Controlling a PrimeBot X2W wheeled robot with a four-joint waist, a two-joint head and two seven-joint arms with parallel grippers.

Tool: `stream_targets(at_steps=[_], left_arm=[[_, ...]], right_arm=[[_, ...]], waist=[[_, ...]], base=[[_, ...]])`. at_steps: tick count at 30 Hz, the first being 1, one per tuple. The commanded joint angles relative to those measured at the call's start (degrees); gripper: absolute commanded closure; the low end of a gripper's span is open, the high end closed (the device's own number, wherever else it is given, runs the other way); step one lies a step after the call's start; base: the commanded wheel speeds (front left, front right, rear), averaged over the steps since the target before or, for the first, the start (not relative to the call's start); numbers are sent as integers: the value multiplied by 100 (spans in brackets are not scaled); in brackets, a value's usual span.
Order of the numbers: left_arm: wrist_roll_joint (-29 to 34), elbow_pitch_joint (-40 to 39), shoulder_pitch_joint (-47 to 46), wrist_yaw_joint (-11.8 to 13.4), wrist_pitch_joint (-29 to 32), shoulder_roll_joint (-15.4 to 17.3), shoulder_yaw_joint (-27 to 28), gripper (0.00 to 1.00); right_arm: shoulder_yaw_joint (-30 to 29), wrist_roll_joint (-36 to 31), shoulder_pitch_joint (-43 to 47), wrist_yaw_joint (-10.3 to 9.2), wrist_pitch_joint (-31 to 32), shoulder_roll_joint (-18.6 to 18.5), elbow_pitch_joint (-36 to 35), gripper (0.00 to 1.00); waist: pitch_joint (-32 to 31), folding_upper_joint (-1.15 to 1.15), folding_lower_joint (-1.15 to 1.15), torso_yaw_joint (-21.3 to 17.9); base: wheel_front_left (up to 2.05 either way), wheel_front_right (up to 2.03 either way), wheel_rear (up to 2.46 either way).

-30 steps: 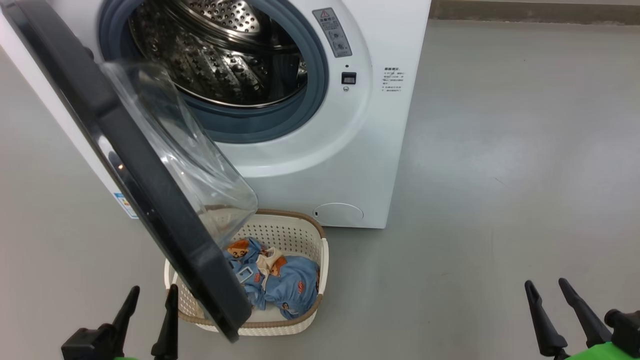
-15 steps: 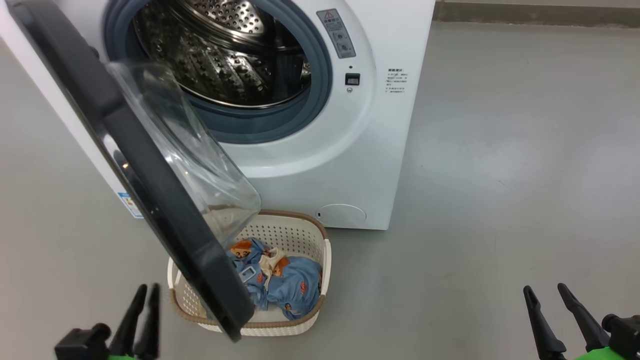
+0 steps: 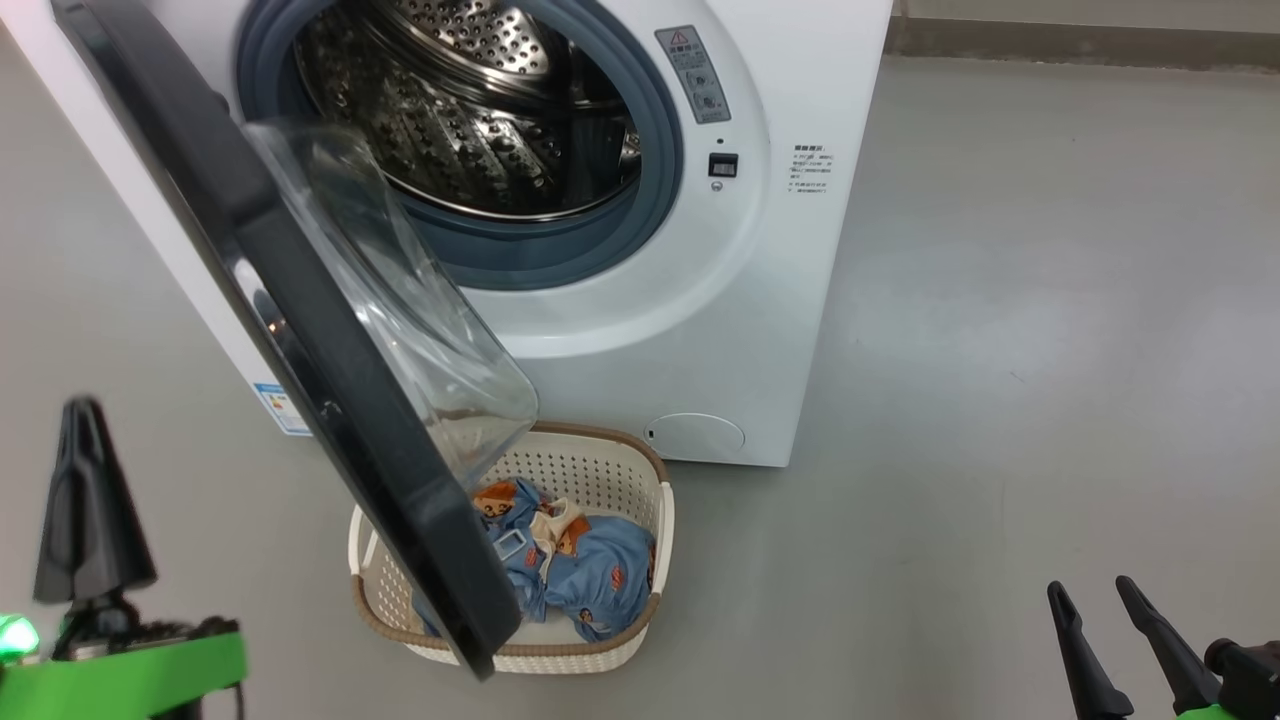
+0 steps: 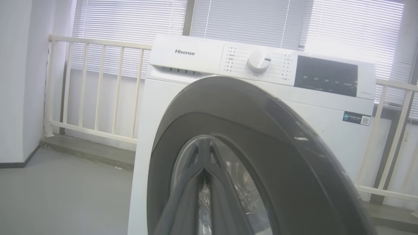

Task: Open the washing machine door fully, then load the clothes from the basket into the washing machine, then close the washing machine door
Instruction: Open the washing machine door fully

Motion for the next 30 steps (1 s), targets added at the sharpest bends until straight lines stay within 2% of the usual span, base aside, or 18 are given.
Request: stream_targets(at_steps=[1,5,9,12,16,23,30], left_arm=[[59,-413,-245,15,-33,59,61,100],[129,-1279,-211,17,34,15,-665,100],[206,-1658,-135,34,373,-3,-1651,100],[146,-1510,-75,26,520,-10,-2366,100],[-29,-917,1,41,544,-14,-3032,100],[-408,353,72,272,350,-16,-3340,100],[-565,1131,-17,281,186,-16,-3337,100]], right_arm=[[112,-67,4,9,-73,-130,-154,0],[126,-81,-16,9,-73,-131,-171,0],[139,-108,-58,9,-73,-112,-211,0],[140,-122,-94,9,-73,-93,-232,0],[169,-141,-115,9,-73,-82,-230,0],[193,-156,-141,9,-73,-75,-236,0],[197,-157,-134,9,-73,-71,-245,0]], waist=[[13,0,0,4],[43,0,0,0],[102,0,0,-30],[139,0,0,-40],[165,0,0,-49],[153,0,0,-60],[123,0,0,-29]], base=[[0,0,0],[0,0,0],[0,0,0],[0,0,0],[0,0,0],[0,0,0],[0,0,0]])
